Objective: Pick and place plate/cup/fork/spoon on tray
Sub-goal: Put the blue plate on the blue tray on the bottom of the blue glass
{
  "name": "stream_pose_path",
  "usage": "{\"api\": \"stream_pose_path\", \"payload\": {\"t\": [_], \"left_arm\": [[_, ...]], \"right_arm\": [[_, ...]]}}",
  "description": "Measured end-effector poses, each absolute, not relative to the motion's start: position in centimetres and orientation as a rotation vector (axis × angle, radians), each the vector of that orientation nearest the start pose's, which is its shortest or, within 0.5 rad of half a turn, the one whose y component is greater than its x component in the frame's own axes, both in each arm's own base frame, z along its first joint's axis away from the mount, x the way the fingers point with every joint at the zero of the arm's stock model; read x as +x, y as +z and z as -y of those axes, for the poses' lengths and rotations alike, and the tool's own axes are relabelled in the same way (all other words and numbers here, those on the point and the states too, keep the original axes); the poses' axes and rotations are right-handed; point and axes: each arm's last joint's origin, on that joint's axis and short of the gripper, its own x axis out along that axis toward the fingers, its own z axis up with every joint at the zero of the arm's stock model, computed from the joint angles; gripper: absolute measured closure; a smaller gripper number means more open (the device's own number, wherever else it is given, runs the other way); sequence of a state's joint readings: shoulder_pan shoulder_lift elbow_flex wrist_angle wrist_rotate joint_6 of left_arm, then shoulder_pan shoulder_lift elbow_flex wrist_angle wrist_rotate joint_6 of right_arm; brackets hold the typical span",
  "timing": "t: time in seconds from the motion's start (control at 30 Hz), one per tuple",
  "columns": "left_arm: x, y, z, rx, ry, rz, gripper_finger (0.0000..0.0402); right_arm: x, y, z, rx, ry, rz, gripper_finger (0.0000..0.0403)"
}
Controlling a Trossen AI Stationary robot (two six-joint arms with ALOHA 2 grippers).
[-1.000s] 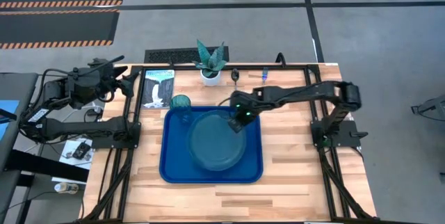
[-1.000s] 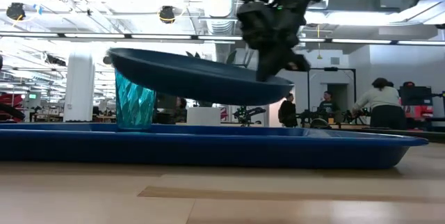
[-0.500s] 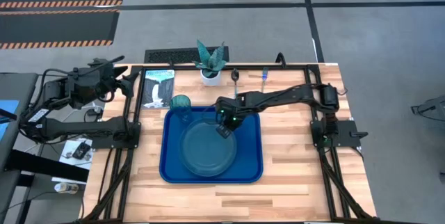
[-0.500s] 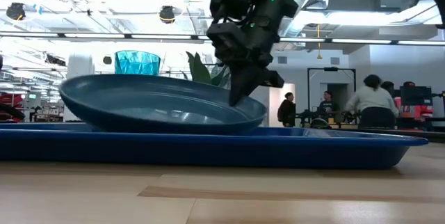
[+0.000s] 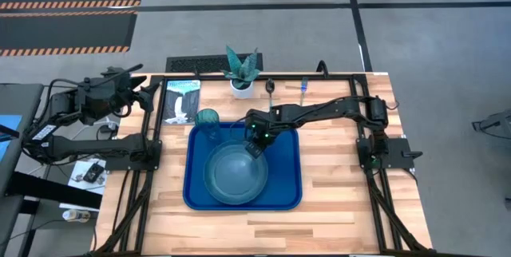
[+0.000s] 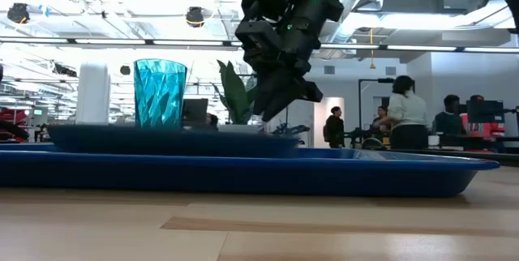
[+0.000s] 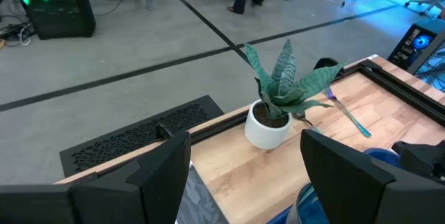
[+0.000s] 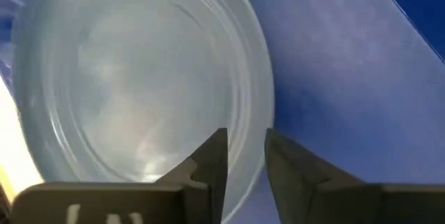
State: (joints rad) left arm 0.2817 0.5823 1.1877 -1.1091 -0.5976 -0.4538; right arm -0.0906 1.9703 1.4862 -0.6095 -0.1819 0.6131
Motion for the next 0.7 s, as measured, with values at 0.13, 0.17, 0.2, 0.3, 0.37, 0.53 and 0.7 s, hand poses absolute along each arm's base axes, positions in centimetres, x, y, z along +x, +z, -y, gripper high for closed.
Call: {"api": "stream_pose_path", "payload": {"t": [0.13,0.17,0.2,0.3,0.37,0.53,0.7], "left_arm": [[4.1,39.3,-2.9,-0.334,0.959,-0.308,0.0140],[4.1,39.3,-2.9,-0.333,0.959,-0.309,0.0140],[4.1,39.3,-2.9,-0.333,0.959,-0.308,0.0140],[4.1,39.3,-2.9,-0.333,0.958,-0.311,0.0140],[4.0,39.2,-2.9,-0.333,0.959,-0.318,0.0140],[3.9,39.0,-2.8,-0.330,0.960,-0.354,0.0140],[3.9,38.9,-2.8,-0.328,0.961,-0.357,0.0140]], "right_arm": [[40.7,21.0,3.1,0.610,-0.251,-1.060,0.0264],[40.5,21.2,3.1,0.590,-0.257,-1.066,0.0261],[40.3,21.5,3.2,0.580,-0.265,-1.065,0.0257],[39.4,22.8,2.6,0.556,-0.263,-1.080,0.0249],[38.4,23.8,1.6,0.507,-0.279,-1.109,0.0249],[35.5,23.0,-1.8,0.440,-0.273,-1.264,0.0289],[33.7,19.7,-4.5,0.456,-0.290,-1.351,0.0330]]}}
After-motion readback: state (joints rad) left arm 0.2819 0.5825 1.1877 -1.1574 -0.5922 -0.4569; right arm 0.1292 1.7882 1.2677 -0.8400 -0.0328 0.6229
